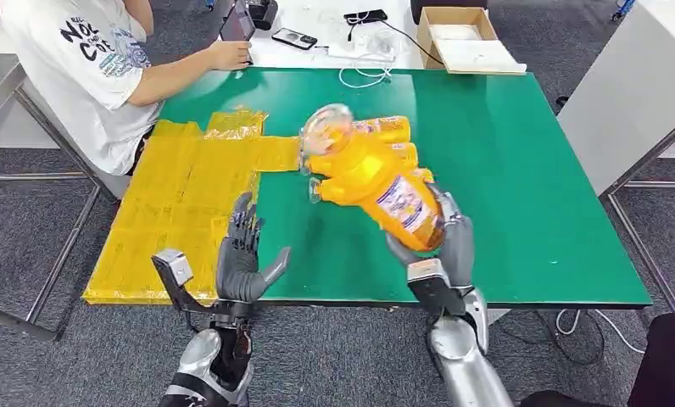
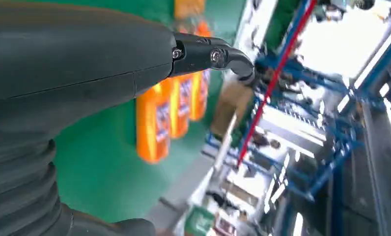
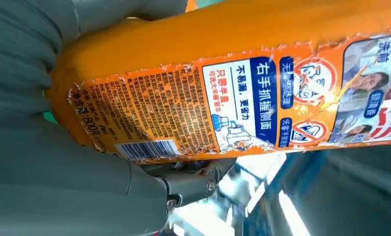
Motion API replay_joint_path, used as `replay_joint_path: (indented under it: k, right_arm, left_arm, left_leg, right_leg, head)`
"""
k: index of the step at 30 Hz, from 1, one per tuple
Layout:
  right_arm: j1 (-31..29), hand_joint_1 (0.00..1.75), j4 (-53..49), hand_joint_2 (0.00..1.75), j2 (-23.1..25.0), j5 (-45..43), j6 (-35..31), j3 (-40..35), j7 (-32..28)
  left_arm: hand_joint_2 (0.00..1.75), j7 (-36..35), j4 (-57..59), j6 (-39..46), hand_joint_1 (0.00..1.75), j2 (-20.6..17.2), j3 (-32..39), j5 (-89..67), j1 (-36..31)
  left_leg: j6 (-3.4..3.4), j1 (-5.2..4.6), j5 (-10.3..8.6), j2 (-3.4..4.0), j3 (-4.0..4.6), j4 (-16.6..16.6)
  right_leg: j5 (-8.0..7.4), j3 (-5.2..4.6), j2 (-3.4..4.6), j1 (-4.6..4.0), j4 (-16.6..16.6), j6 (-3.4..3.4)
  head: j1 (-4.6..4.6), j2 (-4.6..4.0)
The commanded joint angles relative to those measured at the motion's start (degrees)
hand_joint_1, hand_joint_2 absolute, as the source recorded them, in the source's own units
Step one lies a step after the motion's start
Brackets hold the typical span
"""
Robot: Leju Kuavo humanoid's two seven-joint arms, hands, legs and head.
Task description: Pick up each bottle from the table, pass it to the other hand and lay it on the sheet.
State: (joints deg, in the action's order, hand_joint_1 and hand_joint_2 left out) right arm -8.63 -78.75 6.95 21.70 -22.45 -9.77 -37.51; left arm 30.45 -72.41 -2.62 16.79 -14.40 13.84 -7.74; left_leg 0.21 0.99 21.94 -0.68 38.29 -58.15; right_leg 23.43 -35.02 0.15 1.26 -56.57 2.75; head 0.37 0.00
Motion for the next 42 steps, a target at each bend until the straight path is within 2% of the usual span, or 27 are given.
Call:
replay_joint_path:
  k: [1, 7, 9, 11, 12, 15, 18, 19, 23, 29, 42]
  right_arm:
    - [-1.44, 1.75, 10.75, 1.75, 1.53, 0.52, 2.37, -3.48, 0.46]
    - [-4.04, 1.75, 24.52, 1.75, 5.13, 1.63, 2.88, -8.59, -0.38]
    - [-5.43, 1.75, 27.40, 1.75, 5.62, 1.78, 3.09, -9.42, -0.06]
    - [-7.13, 1.75, 30.27, 1.75, 6.08, 2.54, 2.43, -10.59, 0.19]
    - [-7.77, 1.75, 31.03, 1.75, 6.44, 2.31, 3.18, -10.98, 0.39]
    - [-9.43, 1.75, 32.65, 1.75, 7.57, 2.44, 3.68, -12.03, 1.51]
    - [-11.31, 1.75, 34.98, 1.75, 8.42, 3.44, 3.64, -13.49, 3.07]
    - [-11.37, 1.75, 35.02, 1.75, 8.56, 3.44, 3.55, -13.52, 3.12]
    - [-11.39, 1.75, 35.16, 1.75, 8.46, 3.42, 3.55, -13.53, 3.11]
    - [-13.84, 1.75, 38.24, 1.75, 9.60, 6.85, 2.22, -17.40, 4.34]
    - [-14.54, 1.75, 40.23, 1.75, 9.70, 9.72, 1.93, -21.70, 5.14]
  left_arm:
    - [1.75, -0.72, -0.39, -1.98, 0.00, -1.46, -3.05, 1.73, -0.12]
    - [1.75, -1.87, 0.57, -4.47, 0.00, -1.14, -4.41, 2.92, -0.67]
    - [1.75, -2.35, 0.80, -5.37, 0.00, -1.12, -5.05, 3.16, -0.79]
    - [1.75, -4.12, 1.29, -7.91, 0.00, -1.02, -5.44, 5.57, -0.91]
    - [1.75, -4.22, 1.55, -8.01, 0.00, -0.97, -5.80, 5.62, -0.94]
    - [1.75, -4.43, 2.07, -8.43, 0.00, -1.00, -6.76, 5.36, -1.26]
    - [1.75, -4.62, 2.37, -8.67, 0.00, -0.96, -7.32, 5.14, -1.54]
    - [1.75, -4.62, 2.37, -8.65, 0.00, -0.91, -7.35, 5.14, -1.56]
    - [1.75, -4.62, 2.37, -8.65, 0.00, -0.95, -7.32, 5.13, -1.58]
    - [1.75, -5.12, 4.76, -8.48, 0.00, -0.58, -8.23, 4.40, -2.81]
    - [1.75, -5.13, 7.65, -6.21, 0.00, -0.46, -8.43, 2.29, -4.24]
  left_leg:
    - [0.02, 0.02, 0.12, 0.15, -0.32, 0.05]
    - [0.00, 0.06, 0.13, 0.26, -0.41, 0.09]
    - [0.01, 0.06, 0.33, 0.43, -0.88, 0.12]
    - [0.01, 0.06, 0.14, 0.30, -0.39, 0.06]
    - [0.01, 0.06, 0.14, 0.24, -0.42, 0.07]
    - [0.02, 0.04, 0.08, 0.21, -0.25, 0.04]
    - [0.04, 0.04, 0.22, 0.35, -0.52, 0.00]
    - [0.02, 0.05, 0.08, 0.19, -0.23, 0.03]
    - [0.02, 0.05, 0.09, 0.14, -0.30, 0.04]
    - [0.02, 0.04, 0.10, 0.21, -0.27, 0.01]
    - [0.02, 0.05, 0.08, 0.12, -0.25, 0.01]
  right_leg:
    - [0.07, 0.29, 0.09, -0.05, 0.08, -0.13]
    - [0.04, 0.36, 0.19, -0.09, 0.13, -0.15]
    - [0.20, 0.78, 0.29, -0.13, 0.15, -0.32]
    - [0.04, 0.31, 0.23, -0.09, 0.11, -0.15]
    - [0.06, 0.37, 0.17, -0.11, 0.11, -0.15]
    - [0.04, 0.20, 0.13, -0.08, 0.05, -0.12]
    - [0.14, 0.43, 0.22, -0.10, 0.03, -0.20]
    - [0.04, 0.19, 0.12, -0.09, 0.05, -0.11]
    - [0.09, 0.26, 0.04, -0.09, 0.04, -0.14]
    - [0.08, 0.21, 0.12, -0.08, 0.01, -0.13]
    - [0.09, 0.21, 0.04, -0.09, 0.01, -0.13]
  head:
    - [0.02, 0.00]
    - [0.02, 0.00]
    - [0.00, 0.00]
    - [0.02, 0.00]
    - [0.02, 0.00]
    - [0.02, 0.00]
    - [0.02, 0.00]
    - [0.02, 0.00]
    - [0.00, 0.00]
    - [0.02, 0.00]
    - [0.02, 0.00]
